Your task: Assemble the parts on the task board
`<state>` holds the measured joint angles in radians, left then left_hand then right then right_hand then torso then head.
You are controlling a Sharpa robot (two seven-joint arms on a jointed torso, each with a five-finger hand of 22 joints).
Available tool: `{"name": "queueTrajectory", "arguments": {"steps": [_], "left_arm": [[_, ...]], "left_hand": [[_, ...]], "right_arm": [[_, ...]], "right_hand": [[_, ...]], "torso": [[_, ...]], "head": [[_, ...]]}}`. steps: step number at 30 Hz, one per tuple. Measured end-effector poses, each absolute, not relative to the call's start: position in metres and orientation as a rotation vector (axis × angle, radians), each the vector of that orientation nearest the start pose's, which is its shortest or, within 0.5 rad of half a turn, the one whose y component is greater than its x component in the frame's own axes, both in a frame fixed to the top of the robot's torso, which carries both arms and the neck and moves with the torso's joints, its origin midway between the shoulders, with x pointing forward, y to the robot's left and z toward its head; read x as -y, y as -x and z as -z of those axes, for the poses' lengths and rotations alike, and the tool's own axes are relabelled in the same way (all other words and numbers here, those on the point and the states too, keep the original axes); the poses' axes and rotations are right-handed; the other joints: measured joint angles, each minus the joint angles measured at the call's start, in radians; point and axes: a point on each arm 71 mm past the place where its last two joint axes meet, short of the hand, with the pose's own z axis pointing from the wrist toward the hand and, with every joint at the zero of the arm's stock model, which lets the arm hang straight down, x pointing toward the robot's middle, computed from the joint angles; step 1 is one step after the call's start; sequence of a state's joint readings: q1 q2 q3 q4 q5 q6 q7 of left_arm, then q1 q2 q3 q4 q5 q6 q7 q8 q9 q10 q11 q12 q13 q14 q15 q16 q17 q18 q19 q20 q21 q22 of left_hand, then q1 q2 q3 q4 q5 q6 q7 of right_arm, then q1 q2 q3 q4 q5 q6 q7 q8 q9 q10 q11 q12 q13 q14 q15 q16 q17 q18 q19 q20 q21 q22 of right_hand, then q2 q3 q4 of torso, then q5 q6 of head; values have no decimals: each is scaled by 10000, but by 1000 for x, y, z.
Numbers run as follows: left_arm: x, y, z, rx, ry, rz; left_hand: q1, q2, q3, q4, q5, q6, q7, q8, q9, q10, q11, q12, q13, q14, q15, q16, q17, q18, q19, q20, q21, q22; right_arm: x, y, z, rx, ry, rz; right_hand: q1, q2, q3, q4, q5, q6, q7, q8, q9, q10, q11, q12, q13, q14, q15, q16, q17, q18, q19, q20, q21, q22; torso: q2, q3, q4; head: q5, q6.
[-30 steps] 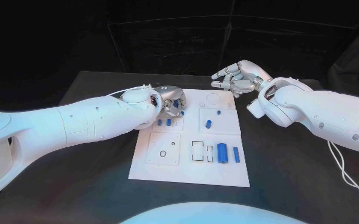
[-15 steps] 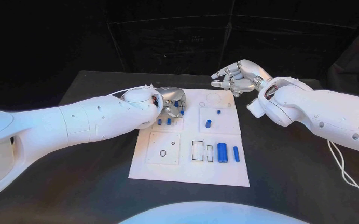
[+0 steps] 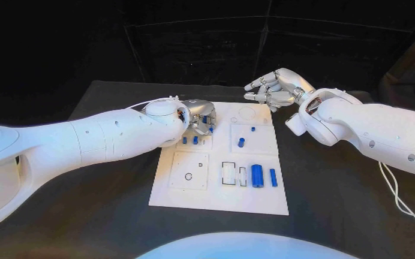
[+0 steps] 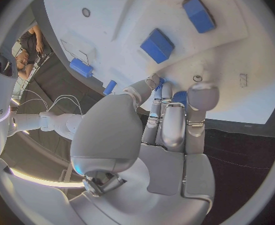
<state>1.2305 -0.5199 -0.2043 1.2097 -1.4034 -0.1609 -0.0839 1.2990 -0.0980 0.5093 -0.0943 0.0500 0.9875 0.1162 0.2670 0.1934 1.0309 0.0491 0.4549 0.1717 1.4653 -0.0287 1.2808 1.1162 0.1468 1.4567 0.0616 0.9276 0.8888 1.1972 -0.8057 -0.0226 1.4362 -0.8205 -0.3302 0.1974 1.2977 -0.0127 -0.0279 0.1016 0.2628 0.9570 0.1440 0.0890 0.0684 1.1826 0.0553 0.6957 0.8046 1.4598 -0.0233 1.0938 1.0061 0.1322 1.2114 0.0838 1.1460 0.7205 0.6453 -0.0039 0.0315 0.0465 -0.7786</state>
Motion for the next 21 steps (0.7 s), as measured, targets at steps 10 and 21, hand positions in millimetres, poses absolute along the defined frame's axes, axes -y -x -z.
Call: {"name": "queueTrajectory", "arguments": {"steps": [10, 21], "left_arm": [[-128, -513, 251, -18904, -3045, 6149], [-136, -511, 235, -18246, -2631, 6913]], "left_hand": [[102, 99, 252, -147, -3, 149, 51, -182, -158, 313, 31, -447, -296, 36, -35, 0, 0, 0, 1, -2, 100, 131], [155, 46, 375, -270, -3, 273, 45, -337, -264, 487, 28, -697, -443, 35, -35, 2, 9, -152, 1, -1, 252, 322]], "right_arm": [[205, -502, 178, -16208, -3328, -11212], [206, -503, 179, -16199, -3342, -11178]], "right_hand": [[0, 0, 0, 0, 0, 0, 0, 0, 0, 0, 0, 0, 0, 0, 0, 0, -1, 0, 0, 0, 0, 0], [0, 0, 0, 0, 0, 0, 0, 0, 0, 0, 0, 0, 0, 0, 0, 0, 10, 0, 0, 0, -40, 0]], "torso": [[-8, -8, -2], [-16, -11, 8]], "head": [[-45, 52], [-21, 102]]}}
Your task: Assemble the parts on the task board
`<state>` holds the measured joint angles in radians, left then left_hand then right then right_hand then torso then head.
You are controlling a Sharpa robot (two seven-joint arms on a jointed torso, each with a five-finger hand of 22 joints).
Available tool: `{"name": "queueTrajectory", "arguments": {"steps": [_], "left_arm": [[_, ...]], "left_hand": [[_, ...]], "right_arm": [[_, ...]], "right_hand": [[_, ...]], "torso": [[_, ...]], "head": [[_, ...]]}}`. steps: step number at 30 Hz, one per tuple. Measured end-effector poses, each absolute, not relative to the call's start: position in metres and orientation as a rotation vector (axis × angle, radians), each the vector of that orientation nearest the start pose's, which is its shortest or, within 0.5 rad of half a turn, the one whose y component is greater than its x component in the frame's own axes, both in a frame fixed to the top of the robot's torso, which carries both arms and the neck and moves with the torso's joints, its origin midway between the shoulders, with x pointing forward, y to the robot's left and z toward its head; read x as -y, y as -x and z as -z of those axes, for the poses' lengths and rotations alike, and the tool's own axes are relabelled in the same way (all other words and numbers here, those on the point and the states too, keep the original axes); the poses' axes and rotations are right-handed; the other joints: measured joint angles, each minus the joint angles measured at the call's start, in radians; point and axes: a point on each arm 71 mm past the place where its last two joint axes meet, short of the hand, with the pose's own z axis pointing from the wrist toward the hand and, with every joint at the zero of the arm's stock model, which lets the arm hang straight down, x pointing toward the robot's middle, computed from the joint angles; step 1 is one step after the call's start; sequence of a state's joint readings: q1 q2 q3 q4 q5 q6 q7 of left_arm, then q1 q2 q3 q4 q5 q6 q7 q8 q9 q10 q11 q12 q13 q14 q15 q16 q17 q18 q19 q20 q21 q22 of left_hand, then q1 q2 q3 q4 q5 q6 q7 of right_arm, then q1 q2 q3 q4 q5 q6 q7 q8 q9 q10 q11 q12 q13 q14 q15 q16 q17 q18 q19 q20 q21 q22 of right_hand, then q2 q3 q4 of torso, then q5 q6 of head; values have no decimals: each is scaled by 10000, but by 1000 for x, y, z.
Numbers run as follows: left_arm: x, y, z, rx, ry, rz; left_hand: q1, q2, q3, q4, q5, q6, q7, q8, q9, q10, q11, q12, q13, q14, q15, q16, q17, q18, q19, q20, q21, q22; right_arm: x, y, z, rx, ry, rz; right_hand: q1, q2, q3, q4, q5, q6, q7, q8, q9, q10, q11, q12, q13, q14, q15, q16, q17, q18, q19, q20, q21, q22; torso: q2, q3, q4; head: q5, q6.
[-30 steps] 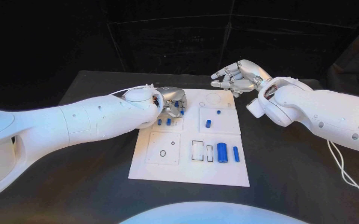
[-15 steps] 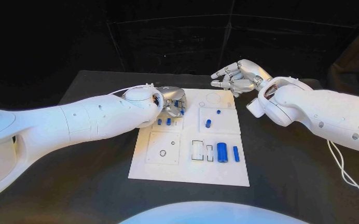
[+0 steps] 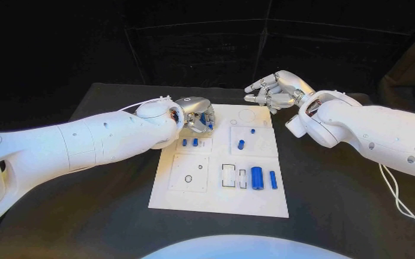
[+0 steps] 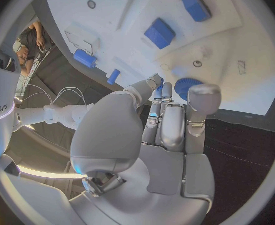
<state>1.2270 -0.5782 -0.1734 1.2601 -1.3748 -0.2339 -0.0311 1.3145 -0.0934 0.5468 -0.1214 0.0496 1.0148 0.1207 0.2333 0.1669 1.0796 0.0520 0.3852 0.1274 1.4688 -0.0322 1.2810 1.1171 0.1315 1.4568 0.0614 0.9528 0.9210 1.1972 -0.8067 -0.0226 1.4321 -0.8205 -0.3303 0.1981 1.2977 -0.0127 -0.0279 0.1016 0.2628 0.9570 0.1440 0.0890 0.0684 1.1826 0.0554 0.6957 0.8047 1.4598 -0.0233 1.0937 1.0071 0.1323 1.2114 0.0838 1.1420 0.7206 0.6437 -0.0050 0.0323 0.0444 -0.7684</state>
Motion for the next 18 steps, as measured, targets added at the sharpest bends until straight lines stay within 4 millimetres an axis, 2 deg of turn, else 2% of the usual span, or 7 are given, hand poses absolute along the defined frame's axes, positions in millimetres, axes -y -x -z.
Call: {"name": "queueTrajectory", "arguments": {"steps": [8, 18], "left_arm": [[-161, -514, 224, -18005, -2189, 7290], [-182, -515, 224, -18234, -1716, 7325]], "left_hand": [[-159, -158, -34, -27, 3, 92, 5, -115, -60, 106, 31, -174, -102, 0, 0, 40, 0, -1, 0, 0, 116, 135], [-159, -159, -60, -1, 3, 127, 41, -163, -85, 105, 32, -224, -155, 0, 1, 40, -21, 0, 0, 0, 206, 235]], "right_arm": [[207, -503, 179, -16194, -3348, -11160], [208, -504, 179, -16192, -3361, -11130]], "right_hand": [[0, 0, 0, 0, 0, 0, 0, 0, 0, 0, 0, 0, -1, 0, 0, 0, -1, 0, 0, 0, 0, 0], [0, 0, 0, 0, 0, 0, 0, 0, 0, 0, 0, 0, 0, 0, 0, 0, -3, 0, 0, 0, 0, 0]], "torso": [[0, 4, 5], [12, 11, -2]], "head": [[20, 6], [64, -39]]}}
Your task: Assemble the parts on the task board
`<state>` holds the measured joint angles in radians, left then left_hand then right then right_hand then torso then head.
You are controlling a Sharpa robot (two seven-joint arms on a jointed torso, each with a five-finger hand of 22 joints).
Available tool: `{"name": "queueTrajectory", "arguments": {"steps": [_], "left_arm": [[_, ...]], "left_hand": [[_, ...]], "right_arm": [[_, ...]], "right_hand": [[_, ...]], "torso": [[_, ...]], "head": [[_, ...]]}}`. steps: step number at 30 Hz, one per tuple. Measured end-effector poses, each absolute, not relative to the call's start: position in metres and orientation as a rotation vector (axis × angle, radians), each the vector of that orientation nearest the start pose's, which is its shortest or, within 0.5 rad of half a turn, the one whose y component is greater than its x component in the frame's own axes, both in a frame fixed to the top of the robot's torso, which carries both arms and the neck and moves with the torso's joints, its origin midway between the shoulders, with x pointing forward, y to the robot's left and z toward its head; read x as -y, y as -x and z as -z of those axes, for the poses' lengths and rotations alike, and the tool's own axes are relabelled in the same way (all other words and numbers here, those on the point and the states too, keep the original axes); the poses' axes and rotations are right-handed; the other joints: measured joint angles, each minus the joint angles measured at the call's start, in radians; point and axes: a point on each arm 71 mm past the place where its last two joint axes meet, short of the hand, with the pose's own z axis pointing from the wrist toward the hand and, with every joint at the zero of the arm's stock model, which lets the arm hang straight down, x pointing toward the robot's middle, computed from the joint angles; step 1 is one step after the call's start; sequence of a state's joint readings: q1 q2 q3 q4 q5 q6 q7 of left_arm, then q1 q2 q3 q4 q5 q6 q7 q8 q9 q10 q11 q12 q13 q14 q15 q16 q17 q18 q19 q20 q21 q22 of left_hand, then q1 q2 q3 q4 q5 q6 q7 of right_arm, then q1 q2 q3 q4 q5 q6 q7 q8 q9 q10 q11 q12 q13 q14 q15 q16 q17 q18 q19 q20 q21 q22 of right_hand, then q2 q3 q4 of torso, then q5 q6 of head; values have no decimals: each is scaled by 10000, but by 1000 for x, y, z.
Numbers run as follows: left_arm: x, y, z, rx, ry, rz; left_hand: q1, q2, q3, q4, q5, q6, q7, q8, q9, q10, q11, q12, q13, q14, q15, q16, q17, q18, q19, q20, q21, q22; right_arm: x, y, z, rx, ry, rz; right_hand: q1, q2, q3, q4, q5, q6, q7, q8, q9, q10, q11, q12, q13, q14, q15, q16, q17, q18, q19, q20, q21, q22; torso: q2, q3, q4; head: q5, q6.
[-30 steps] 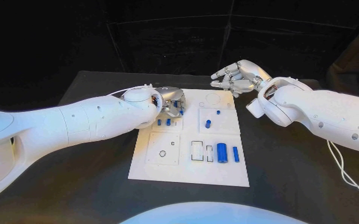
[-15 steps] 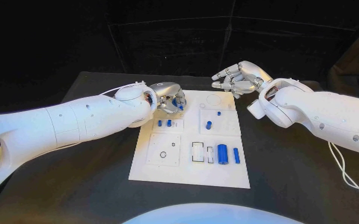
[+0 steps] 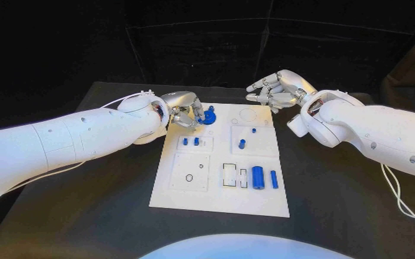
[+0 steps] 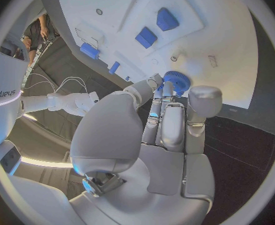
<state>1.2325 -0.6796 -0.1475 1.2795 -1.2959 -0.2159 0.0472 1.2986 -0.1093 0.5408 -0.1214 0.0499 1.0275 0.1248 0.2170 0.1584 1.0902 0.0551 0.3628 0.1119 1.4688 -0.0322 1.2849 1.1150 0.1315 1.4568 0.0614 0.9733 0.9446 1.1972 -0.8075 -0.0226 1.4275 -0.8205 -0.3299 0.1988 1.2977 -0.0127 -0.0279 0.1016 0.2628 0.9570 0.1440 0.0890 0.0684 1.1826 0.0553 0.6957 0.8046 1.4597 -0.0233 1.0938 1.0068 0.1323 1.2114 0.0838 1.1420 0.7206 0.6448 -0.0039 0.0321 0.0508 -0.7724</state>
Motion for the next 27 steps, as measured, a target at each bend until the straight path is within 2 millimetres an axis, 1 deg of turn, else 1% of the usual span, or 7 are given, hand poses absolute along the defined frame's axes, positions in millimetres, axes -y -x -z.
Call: {"name": "queueTrajectory", "arguments": {"steps": [1, 9, 10, 13, 27], "left_arm": [[-183, -515, 225, -18292, -1704, 7317], [-187, -517, 230, -18846, -1715, 7119], [-188, -517, 231, -18920, -1719, 7074], [-189, -518, 233, -19079, -1763, 6962], [-192, -518, 238, -19456, -1949, 6564]], "left_hand": [[-37, -37, -20, 20, 0, 0, 0, 0, -1, 0, 0, 0, -4, 0, 0, 0, -1, 0, 0, 0, 0, 10], [-39, -39, -56, 1, 0, 0, 0, 0, -12, -1, 0, -47, -3, 0, 0, 0, -1, 1, 0, 0, 45, 27], [-39, -39, -56, 0, 0, 0, 0, 0, -12, 0, 1, -47, -9, 0, 0, 0, -1, 1, 0, 0, 45, 26], [-39, -39, -56, 0, 0, 0, 0, 0, -21, 36, 38, -47, -20, 0, 0, 0, 0, 0, -1, 0, 45, 26], [-39, -39, -56, 1, 0, 35, -35, 0, -21, 71, 2, -105, -32, 0, 1, -1, 0, 1, -1, 0, 44, 47]], "right_arm": [[208, -504, 179, -16192, -3361, -11130], [208, -504, 179, -16195, -3362, -11129], [208, -504, 179, -16195, -3362, -11130], [208, -504, 179, -16193, -3362, -11130], [208, -504, 179, -16195, -3373, -11104]], "right_hand": [[0, 0, 0, 0, 0, 0, 0, 0, 0, 0, 0, 0, 0, 0, 0, 0, 0, -1, 0, 0, 0, 0], [2, 1, 0, 0, 0, 0, 0, 0, 0, 0, 0, 0, 0, 0, 0, 0, -1, 0, 0, 0, 0, 0], [29, 29, 0, 0, 0, 0, 0, 0, 0, 0, 0, 0, 0, 0, 0, 0, -1, 0, 0, 0, 0, 0], [40, 40, 0, 0, 0, 0, 0, 0, 0, 0, 0, 0, 0, 0, 0, 0, -1, 0, 0, 0, 0, 0], [40, 40, 0, 0, 0, 0, 0, 0, 0, 0, 0, 0, 0, 0, 0, 0, 8, 0, 0, 0, 0, 0]], "torso": [[0, 0, -3], [10, -6, -9], [9, -5, -9], [7, -2, -9], [2, -2, -9]], "head": [[3, -5], [10, -38], [10, -41], [40, -43], [89, -45]]}}
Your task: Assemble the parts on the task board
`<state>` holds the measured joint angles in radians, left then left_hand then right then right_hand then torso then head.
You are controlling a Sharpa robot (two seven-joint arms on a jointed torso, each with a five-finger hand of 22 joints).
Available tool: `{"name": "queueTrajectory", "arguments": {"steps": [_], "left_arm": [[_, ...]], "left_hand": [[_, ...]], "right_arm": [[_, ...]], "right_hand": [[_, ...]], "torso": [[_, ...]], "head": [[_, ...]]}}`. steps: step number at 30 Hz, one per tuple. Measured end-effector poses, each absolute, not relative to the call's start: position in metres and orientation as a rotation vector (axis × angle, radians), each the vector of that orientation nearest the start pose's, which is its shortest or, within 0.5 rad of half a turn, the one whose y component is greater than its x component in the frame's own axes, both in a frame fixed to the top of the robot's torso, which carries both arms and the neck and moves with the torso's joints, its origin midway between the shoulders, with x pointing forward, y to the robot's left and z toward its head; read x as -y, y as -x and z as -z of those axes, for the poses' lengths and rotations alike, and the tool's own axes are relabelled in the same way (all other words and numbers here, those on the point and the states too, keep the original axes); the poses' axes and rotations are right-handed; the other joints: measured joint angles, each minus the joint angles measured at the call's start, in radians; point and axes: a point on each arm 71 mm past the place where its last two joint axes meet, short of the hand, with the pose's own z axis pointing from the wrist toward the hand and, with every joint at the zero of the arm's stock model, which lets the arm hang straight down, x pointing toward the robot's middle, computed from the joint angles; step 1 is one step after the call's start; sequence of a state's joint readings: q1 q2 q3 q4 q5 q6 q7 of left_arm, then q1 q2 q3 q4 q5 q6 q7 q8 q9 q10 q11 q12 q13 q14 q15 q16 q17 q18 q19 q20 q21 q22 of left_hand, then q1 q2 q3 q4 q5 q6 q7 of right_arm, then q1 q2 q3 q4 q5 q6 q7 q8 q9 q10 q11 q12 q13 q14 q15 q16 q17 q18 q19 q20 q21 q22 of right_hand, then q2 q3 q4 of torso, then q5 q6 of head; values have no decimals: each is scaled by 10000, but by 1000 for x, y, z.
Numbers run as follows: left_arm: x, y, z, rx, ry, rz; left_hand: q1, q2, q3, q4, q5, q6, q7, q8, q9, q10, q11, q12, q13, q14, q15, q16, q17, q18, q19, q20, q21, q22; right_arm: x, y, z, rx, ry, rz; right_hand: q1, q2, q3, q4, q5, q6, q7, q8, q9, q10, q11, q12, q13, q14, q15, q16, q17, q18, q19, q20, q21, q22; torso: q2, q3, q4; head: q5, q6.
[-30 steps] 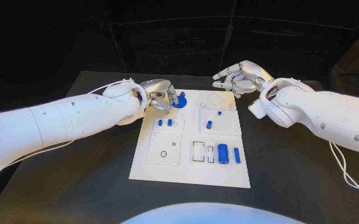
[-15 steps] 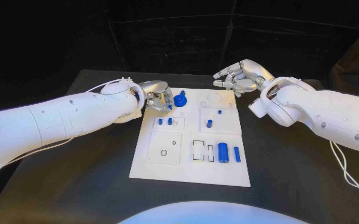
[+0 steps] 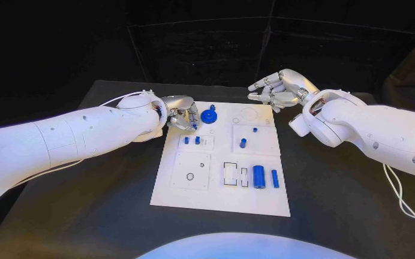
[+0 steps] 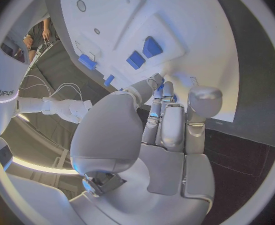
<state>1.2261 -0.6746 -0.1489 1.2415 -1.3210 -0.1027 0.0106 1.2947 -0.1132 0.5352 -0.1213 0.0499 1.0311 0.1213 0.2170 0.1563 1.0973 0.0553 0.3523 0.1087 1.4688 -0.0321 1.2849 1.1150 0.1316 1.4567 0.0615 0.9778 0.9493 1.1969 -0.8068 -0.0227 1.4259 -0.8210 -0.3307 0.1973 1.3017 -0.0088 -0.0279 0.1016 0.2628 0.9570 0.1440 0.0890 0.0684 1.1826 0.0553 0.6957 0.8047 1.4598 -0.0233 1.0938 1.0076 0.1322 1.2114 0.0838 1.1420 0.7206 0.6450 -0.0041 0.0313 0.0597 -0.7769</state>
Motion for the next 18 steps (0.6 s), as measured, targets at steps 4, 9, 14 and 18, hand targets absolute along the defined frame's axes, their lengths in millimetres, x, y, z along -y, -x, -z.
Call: {"name": "queueTrajectory", "arguments": {"steps": [4, 9, 14, 18], "left_arm": [[-191, -518, 239, -19512, -1980, 6529], [-189, -518, 241, -19591, -2009, 6506], [-188, -518, 242, -19666, -2053, 6506], [-187, -518, 242, -19695, -2067, 6488]], "left_hand": [[0, 0, -27, 27, 0, 0, 0, 0, -13, 0, 0, 0, -11, 0, 0, 0, 0, 0, 0, 0, 0, 0], [0, 0, -27, 27, 0, 0, 0, -10, -13, 0, 0, 0, -10, 0, 0, 0, 0, 1, 0, 0, 0, 15], [0, 0, -27, 27, 0, 36, 37, -41, -14, -1, 1, 0, -10, 0, 0, 0, 1, 0, 0, 0, 0, 14], [0, 0, -27, 27, 0, 36, 37, -41, -14, 48, 9, 0, -20, 0, 0, 0, 1, 1, 0, 1, 0, 29]], "right_arm": [[208, -504, 179, -16198, -3375, -11100], [208, -504, 179, -16201, -3375, -11099], [208, -504, 179, -16204, -3374, -11102], [207, -504, 179, -16206, -3374, -11103]], "right_hand": [[0, 0, 0, 0, 0, 0, 0, 0, 0, -10, -10, 0, 0, 0, 0, 0, -1, 0, 0, 0, 0, 0], [0, 0, 0, 0, 0, 0, 0, 0, 0, -37, -37, 0, 0, 0, 0, 0, -1, 0, 0, 0, 0, 0], [0, 0, 0, 0, 0, 0, 0, 0, 0, -37, -37, 0, 0, 0, 0, 0, -2, 1, 0, 0, 0, 0], [0, 0, 0, 0, 0, 0, 0, 0, 0, -37, -37, 0, 0, 0, 0, 0, -3, 1, 0, 0, 0, 0]], "torso": [[0, 0, 0], [0, 3, 0], [1, 5, 0], [2, 5, 0]], "head": [[1, 1], [-11, 1], [-20, -13], [-21, -14]]}}
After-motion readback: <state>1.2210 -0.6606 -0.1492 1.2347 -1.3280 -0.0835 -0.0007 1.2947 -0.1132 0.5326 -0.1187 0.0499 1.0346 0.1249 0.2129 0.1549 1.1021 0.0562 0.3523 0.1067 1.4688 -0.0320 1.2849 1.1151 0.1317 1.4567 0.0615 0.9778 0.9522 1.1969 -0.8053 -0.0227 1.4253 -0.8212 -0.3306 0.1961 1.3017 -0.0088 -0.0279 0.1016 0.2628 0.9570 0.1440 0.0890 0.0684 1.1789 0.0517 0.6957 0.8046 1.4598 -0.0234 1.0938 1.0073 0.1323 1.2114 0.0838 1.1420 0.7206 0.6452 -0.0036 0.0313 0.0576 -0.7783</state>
